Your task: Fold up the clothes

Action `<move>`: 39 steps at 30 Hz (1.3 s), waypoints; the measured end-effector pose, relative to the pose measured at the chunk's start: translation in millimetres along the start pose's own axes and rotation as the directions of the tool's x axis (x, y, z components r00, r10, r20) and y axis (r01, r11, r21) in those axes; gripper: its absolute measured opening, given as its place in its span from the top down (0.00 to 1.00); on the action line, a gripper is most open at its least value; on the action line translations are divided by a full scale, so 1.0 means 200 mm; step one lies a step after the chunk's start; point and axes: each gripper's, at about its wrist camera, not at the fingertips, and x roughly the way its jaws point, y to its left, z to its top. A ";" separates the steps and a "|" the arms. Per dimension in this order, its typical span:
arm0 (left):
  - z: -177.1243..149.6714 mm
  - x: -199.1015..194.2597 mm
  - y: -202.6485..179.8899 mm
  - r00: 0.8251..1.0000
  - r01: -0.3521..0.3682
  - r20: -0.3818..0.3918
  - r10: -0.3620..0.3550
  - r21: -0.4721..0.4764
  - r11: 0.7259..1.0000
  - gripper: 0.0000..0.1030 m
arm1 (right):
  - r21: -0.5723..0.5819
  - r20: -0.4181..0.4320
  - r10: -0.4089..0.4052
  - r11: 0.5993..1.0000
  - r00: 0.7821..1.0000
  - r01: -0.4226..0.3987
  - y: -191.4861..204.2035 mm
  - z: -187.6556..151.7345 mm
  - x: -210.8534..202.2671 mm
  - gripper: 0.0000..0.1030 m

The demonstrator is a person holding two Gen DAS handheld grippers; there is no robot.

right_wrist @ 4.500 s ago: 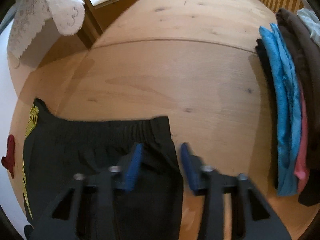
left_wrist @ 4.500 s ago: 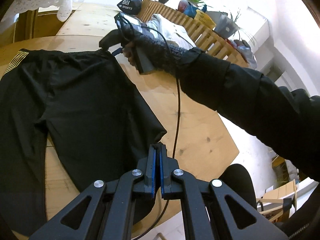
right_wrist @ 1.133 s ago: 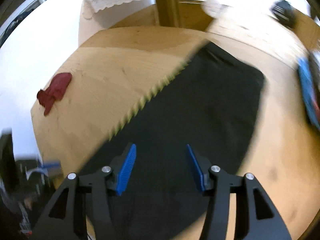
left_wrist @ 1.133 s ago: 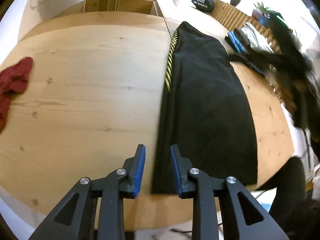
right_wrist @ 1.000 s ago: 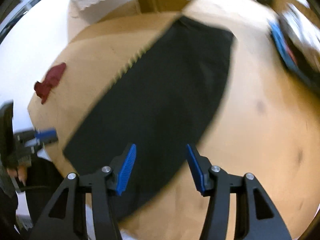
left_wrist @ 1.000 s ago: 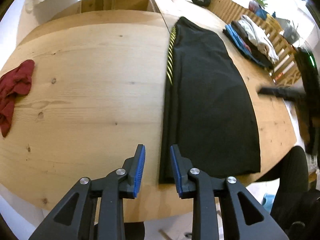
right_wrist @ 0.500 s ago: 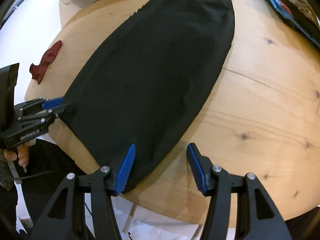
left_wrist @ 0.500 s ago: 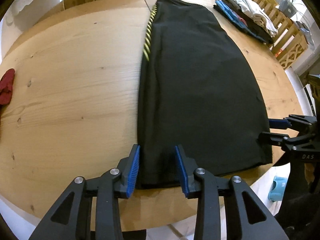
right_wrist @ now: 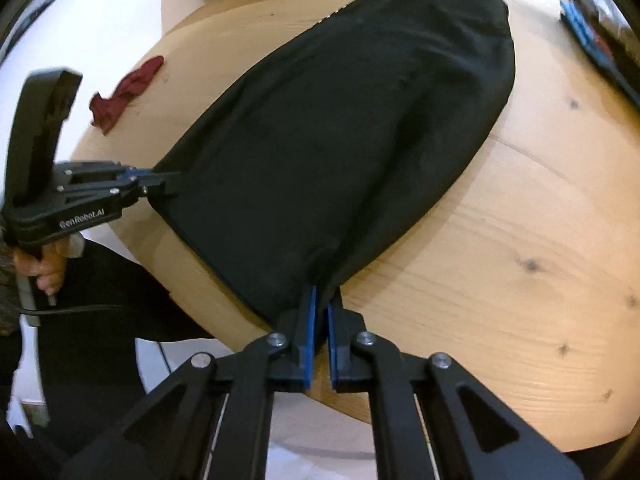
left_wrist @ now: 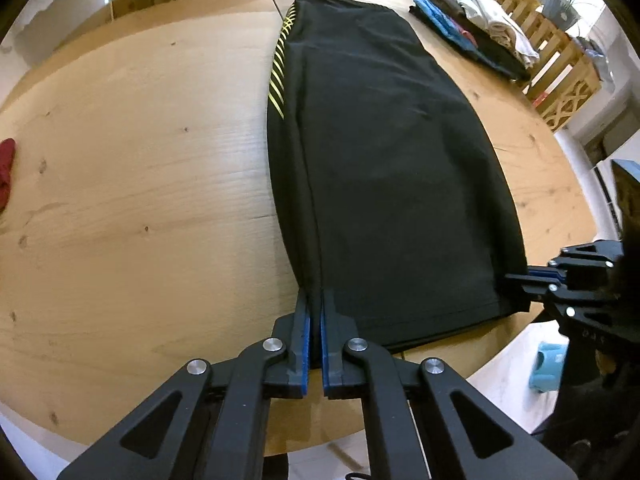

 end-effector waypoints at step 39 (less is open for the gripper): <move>1.12 -0.25 0.06 0.900 0.404 0.235 -0.367 -0.133 0.905 0.98 | 0.291 0.312 0.360 0.845 0.879 -0.449 -0.77 0.77 -0.61 0.96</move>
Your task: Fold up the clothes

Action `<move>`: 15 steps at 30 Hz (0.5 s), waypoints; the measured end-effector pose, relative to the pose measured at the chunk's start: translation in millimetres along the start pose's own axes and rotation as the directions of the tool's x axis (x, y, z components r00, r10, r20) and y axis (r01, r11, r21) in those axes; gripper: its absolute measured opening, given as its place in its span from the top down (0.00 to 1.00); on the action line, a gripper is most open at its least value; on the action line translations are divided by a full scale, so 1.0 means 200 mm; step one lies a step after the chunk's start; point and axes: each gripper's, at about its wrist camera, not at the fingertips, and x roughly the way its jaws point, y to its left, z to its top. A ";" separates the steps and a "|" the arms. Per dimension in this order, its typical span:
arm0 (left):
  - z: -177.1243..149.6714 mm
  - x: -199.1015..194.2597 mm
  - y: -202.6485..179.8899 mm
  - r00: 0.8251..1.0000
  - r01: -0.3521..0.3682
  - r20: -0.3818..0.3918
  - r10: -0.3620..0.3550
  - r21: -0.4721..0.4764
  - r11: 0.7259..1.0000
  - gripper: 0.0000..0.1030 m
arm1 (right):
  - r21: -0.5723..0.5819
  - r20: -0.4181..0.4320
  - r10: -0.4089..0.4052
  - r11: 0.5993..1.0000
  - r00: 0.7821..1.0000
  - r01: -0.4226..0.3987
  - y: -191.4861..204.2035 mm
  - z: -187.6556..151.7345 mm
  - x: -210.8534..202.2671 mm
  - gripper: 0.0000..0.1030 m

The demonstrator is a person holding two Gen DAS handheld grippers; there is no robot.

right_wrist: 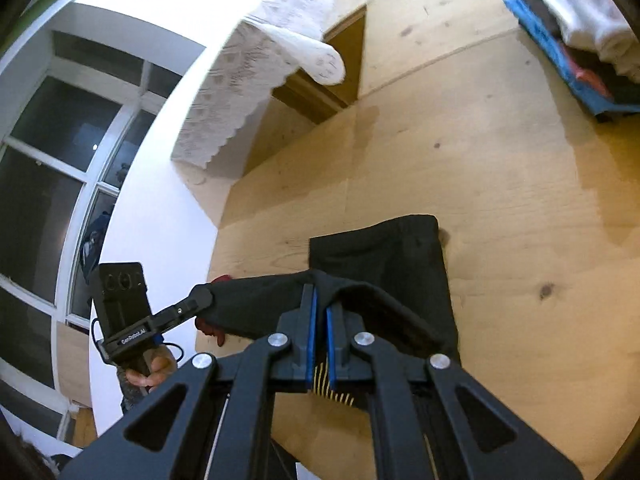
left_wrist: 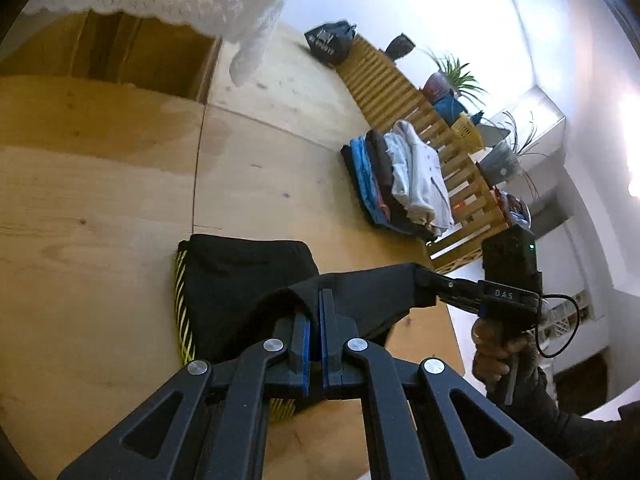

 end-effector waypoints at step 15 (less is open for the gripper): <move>-0.46 -0.34 -0.17 0.999 0.045 0.020 -0.046 0.006 0.999 0.97 | 0.004 -0.078 0.045 0.999 0.996 -0.045 0.15 -0.46 -0.33 0.96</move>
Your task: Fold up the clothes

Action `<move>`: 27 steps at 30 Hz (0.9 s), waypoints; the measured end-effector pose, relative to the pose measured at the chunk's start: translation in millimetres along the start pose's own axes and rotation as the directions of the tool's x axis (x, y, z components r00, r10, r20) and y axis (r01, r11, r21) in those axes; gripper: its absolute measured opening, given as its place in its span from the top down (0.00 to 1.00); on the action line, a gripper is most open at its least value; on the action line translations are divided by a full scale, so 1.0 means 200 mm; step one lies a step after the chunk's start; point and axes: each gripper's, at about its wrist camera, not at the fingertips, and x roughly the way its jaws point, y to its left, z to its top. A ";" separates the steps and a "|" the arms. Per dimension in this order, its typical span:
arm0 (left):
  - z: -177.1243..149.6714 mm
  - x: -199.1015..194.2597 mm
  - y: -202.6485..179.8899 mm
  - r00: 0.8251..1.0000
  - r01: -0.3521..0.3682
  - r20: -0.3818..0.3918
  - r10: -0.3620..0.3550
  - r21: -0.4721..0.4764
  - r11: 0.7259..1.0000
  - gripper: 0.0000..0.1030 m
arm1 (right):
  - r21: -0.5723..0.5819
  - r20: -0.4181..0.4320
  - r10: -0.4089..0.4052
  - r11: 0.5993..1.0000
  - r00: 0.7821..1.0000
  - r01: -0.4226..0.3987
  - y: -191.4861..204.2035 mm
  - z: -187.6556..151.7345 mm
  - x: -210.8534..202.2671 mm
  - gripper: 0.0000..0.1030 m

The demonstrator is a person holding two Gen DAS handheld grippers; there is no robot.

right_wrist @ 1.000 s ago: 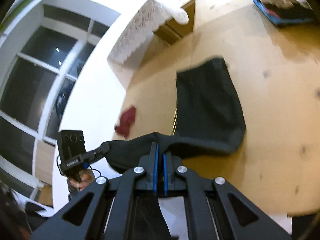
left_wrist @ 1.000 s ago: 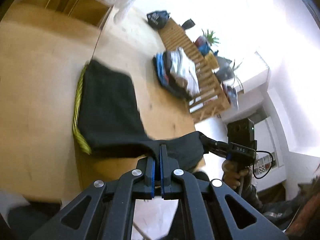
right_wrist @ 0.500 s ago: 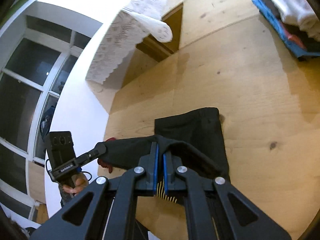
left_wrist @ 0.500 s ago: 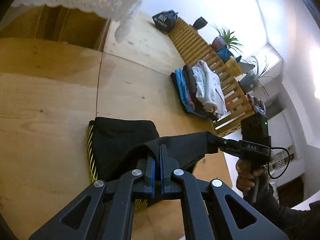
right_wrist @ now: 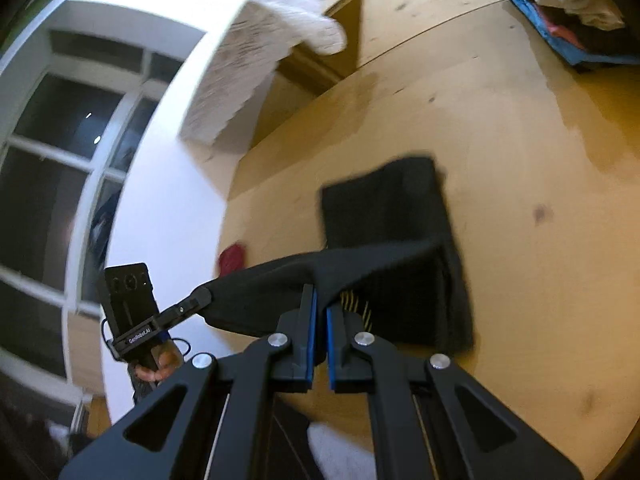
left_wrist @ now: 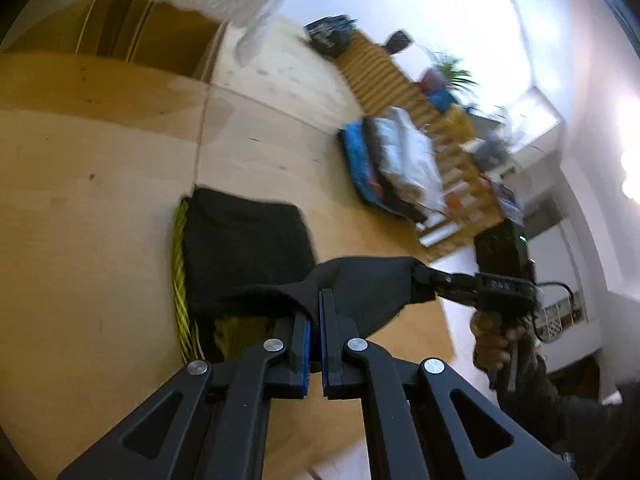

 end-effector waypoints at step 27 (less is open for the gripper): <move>-0.61 -0.17 -0.06 0.990 -0.015 -0.143 -0.014 -0.200 0.980 0.97 | -0.024 -0.149 -0.110 0.994 0.983 0.107 0.03 -0.44 -0.03 0.96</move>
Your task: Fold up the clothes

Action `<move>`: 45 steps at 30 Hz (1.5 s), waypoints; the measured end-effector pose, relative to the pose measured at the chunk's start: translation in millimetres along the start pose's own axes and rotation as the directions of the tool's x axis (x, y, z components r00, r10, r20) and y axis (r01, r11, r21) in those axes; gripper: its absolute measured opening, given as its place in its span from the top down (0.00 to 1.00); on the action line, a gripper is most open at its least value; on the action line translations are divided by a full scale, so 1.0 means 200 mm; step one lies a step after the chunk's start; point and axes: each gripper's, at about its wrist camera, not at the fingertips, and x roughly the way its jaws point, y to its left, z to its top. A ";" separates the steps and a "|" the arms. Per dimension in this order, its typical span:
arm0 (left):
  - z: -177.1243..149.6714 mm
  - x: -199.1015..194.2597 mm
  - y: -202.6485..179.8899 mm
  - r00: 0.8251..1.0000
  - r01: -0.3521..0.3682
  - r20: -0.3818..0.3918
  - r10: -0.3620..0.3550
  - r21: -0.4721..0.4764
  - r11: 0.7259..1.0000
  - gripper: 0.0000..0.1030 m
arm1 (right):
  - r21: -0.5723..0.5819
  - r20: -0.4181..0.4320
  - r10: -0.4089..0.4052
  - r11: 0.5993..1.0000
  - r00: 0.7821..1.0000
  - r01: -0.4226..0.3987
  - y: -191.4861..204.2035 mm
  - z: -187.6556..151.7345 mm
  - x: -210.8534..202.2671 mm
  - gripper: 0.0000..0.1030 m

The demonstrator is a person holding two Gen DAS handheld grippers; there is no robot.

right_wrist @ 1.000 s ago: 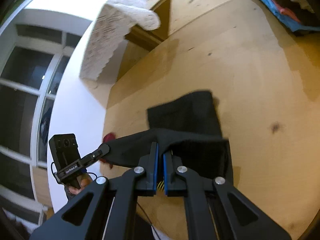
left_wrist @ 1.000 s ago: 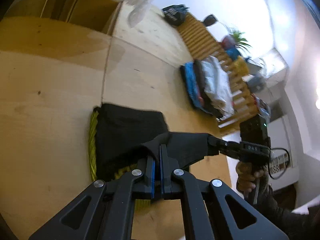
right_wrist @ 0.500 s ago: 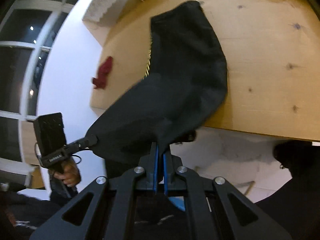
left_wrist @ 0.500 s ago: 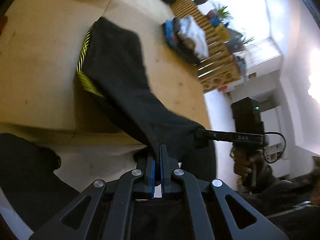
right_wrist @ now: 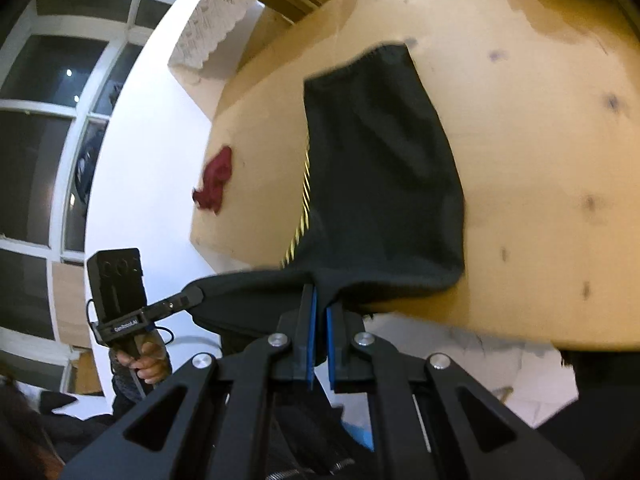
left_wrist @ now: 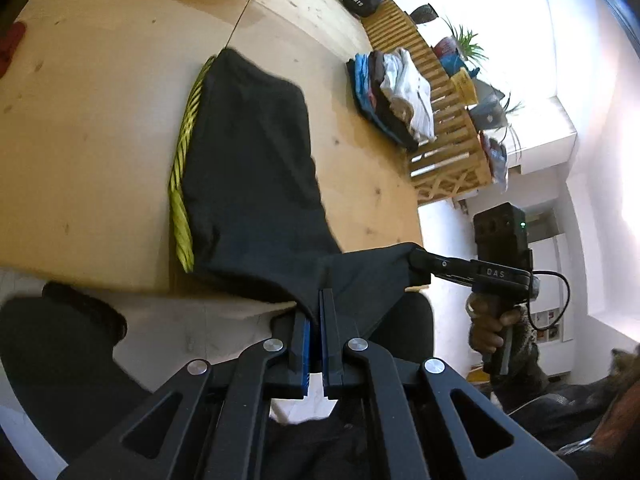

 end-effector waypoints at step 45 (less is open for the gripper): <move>1.33 0.53 0.22 0.944 -0.315 0.163 0.286 0.194 0.929 0.77 | -0.274 0.212 -0.285 0.901 0.935 0.337 -0.06 1.08 0.37 0.85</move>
